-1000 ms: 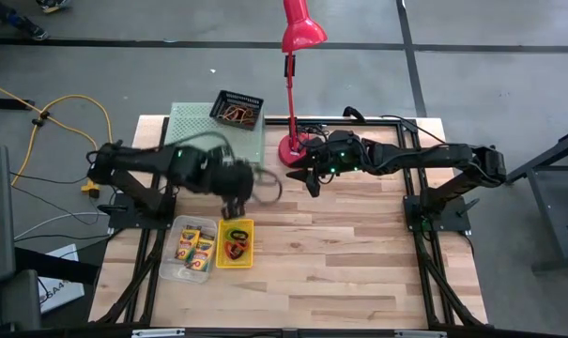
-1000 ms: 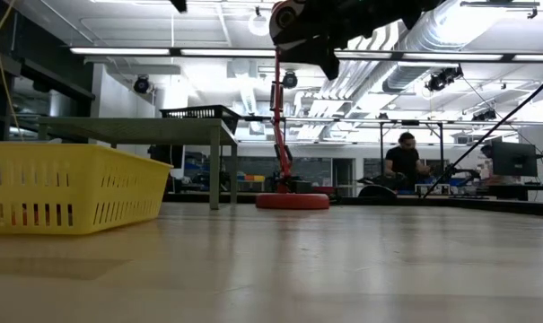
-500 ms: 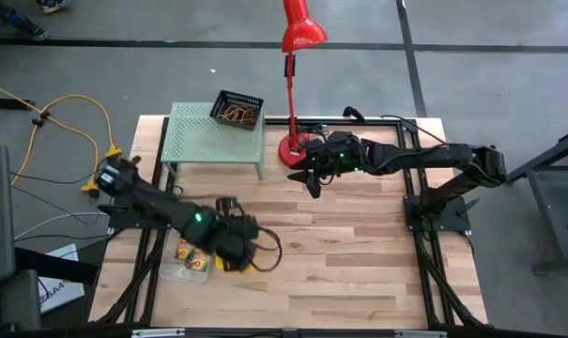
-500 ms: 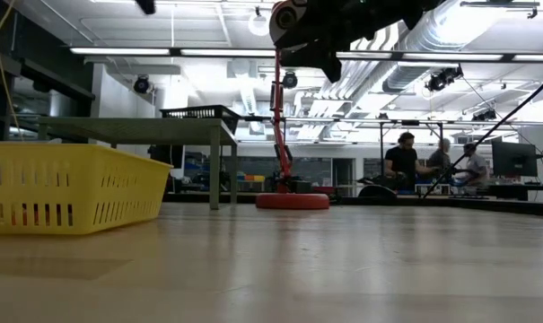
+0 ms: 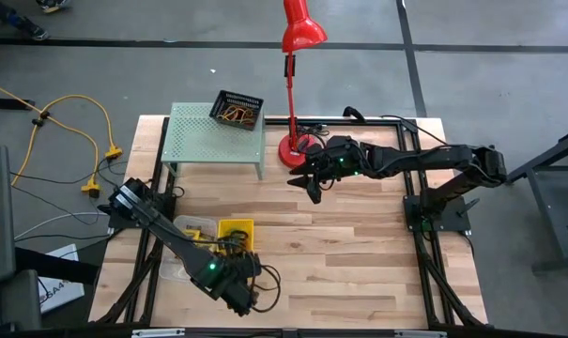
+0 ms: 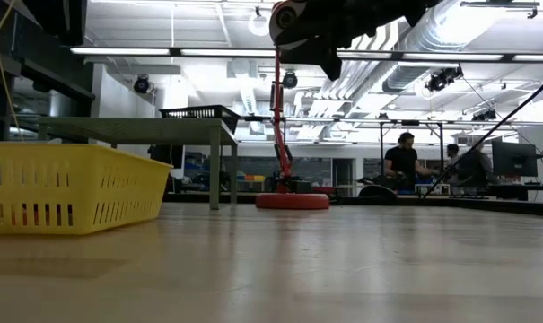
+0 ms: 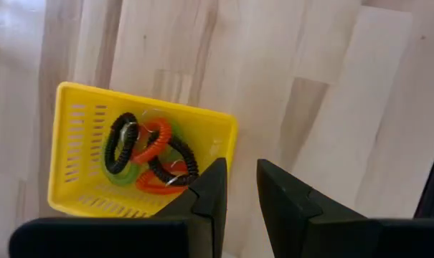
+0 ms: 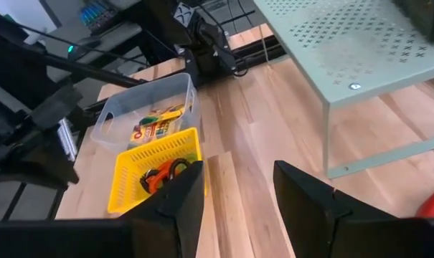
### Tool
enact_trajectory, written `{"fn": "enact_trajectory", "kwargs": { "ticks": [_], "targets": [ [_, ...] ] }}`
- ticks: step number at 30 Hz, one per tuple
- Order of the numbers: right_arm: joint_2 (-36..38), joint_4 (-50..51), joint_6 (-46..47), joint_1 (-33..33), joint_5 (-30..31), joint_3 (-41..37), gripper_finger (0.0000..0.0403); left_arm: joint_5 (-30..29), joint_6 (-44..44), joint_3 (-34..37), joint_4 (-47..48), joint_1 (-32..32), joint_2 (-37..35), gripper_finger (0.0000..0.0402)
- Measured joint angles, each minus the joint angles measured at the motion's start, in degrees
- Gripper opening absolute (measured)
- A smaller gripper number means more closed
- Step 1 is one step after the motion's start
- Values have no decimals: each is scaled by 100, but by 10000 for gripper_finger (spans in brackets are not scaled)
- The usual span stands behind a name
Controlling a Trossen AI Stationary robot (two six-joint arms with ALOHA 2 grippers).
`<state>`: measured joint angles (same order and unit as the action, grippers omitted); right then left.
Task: Pick & Place Office Desk Supplies
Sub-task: Put the yellow bin with spring keychains on the shelf
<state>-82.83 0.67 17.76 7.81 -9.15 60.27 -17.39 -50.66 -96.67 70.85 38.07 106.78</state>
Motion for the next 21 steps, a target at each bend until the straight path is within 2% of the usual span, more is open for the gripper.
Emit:
{"fn": "enact_trajectory", "kwargs": {
  "ticks": [8, 21],
  "targets": [
    [1, 168, -4, -180, 0, 0, 155, 214, -67, 518, -266, -2, -9, 71],
    [0, 260, -4, -220, 22, 0, 155, 240, -26, 1182, -694, 42, -8, 71]
  ]
}}
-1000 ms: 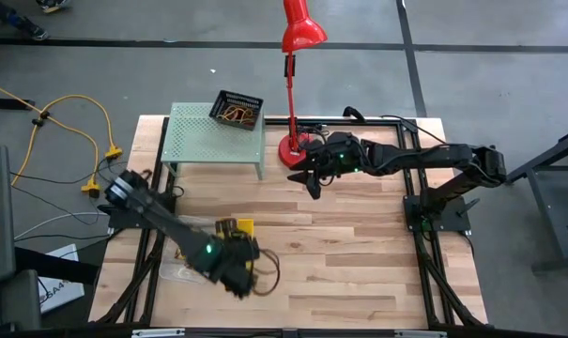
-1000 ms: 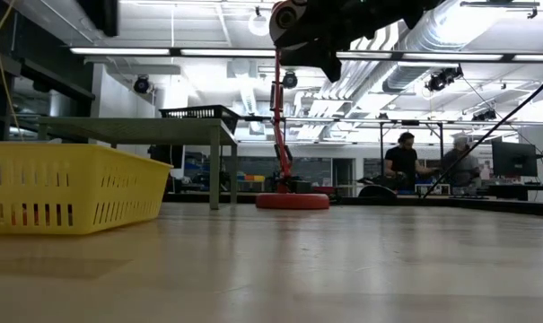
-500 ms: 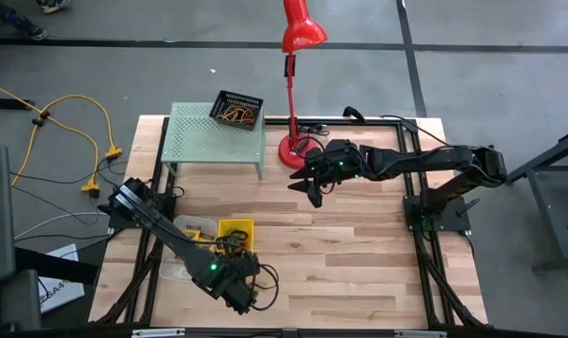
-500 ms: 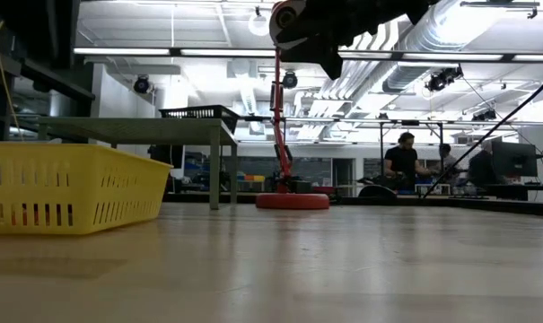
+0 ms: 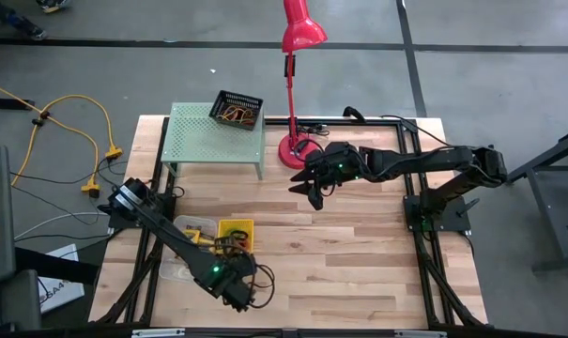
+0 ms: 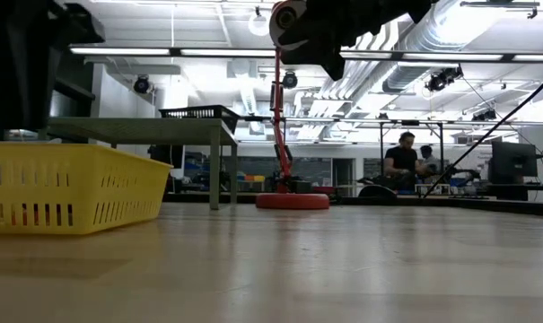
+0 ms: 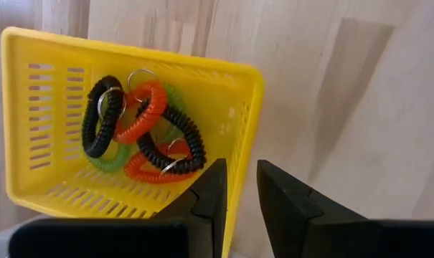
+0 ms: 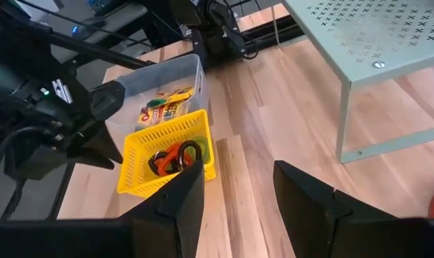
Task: Pick & Place Office Desk Supplies
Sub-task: Put the yellow bin with spring keychains on the shelf
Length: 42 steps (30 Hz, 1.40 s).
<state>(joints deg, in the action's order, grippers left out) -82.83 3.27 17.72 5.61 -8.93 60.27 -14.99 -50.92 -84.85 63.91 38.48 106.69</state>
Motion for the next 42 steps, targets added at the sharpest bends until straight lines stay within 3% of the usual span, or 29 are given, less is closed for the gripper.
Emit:
{"fn": "enact_trajectory", "kwargs": {
  "ticks": [9, 18, 27, 34, 42],
  "targets": [
    [0, 2, 0, 0, 0, 0, 155, 272, -29, 589, -701, 4, -2, 72],
    [0, 4, 0, 0, -2, 0, 155, 280, -157, 987, -755, 2, -2, 71],
    [2, 148, 0, 0, -2, 0, 155, 479, -263, 985, -788, -200, -2, 5],
    [38, 299, -155, -13, -14, 0, 155, 641, -279, 685, -812, -489, -11, 1],
    [462, 684, -292, 22, -156, 13, 155, 622, 127, -401, -374, -1018, -13, 1]
  ]
}}
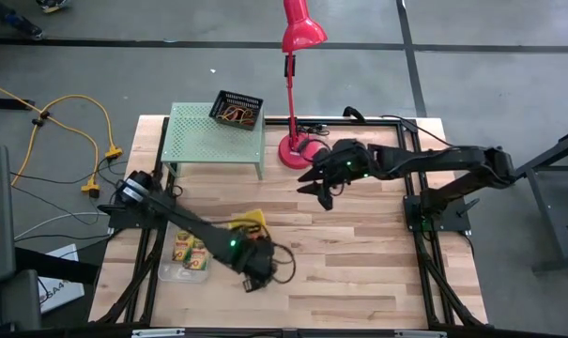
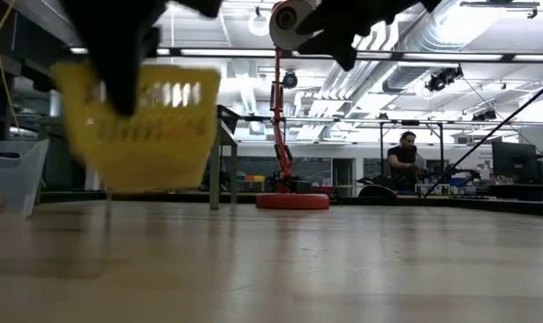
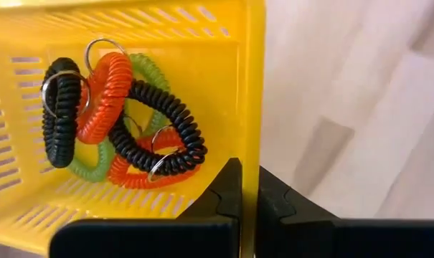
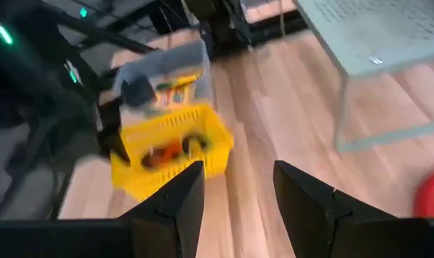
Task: Pick & Place Office Desk Supplies
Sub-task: Put the yellow bin with spring keychains on the shelf
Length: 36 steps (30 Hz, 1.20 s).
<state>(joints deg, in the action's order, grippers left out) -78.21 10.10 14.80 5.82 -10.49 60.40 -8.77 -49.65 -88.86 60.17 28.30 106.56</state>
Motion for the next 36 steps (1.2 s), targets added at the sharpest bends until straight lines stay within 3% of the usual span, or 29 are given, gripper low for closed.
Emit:
{"fn": "enact_trajectory", "kwargs": {
  "ticks": [7, 17, 27, 36],
  "targets": [
    [921, 637, -374, -22, 399, -9, 155, -708, -584, -1456, 1911, -577, -13, 0],
    [2115, 1049, -770, -22, 435, -7, 155, -721, -904, -2887, 2817, -1813, -11, 0],
    [2338, 1471, -873, -22, 444, -13, 155, -533, -523, -3081, 2988, -3252, -72, 0],
    [2347, 1731, -885, -22, 438, -13, 155, -556, -498, -3079, 2987, -4105, -72, 0]
  ]
}}
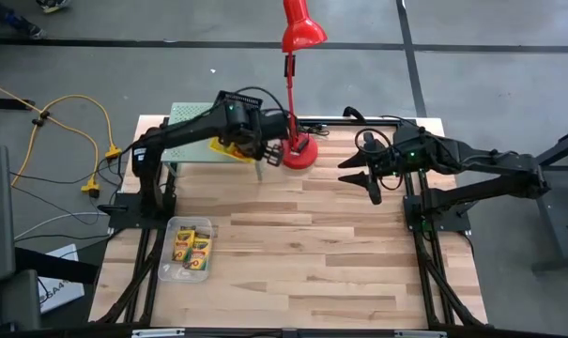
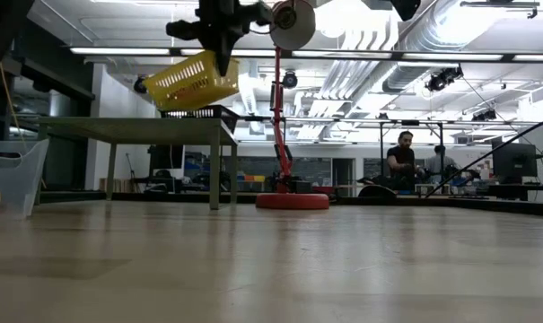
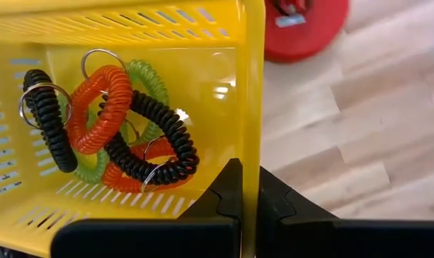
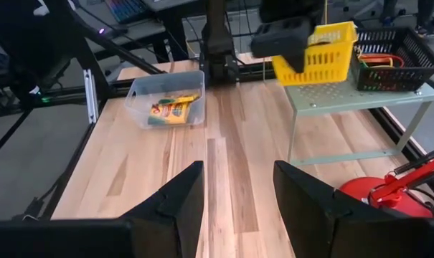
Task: Pick & Place Office Desk Supplies
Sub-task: Put the yellow bin with spring keychains on the shelf
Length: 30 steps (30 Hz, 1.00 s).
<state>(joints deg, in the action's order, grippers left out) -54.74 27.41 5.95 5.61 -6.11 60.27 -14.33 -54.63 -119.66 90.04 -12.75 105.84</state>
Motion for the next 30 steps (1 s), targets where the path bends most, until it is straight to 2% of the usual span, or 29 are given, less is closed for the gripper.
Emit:
{"fn": "enact_trajectory", "kwargs": {
  "ticks": [7, 12, 18, 30],
  "targets": [
    [0, 37, -21, 0, -2, 0, 155, 3, -119, 0, 0, -222, 40, 0],
    [0, 84, -21, 0, -2, 0, 155, 200, -70, 4, -2, -243, 317, 0],
    [-1, 105, -17, 0, -4, 0, 155, 63, 111, 9, -11, -335, 679, 0],
    [-2, 226, -10, 0, -8, 0, 155, -53, -16, 9, 1, -636, 699, 4]
  ]
}}
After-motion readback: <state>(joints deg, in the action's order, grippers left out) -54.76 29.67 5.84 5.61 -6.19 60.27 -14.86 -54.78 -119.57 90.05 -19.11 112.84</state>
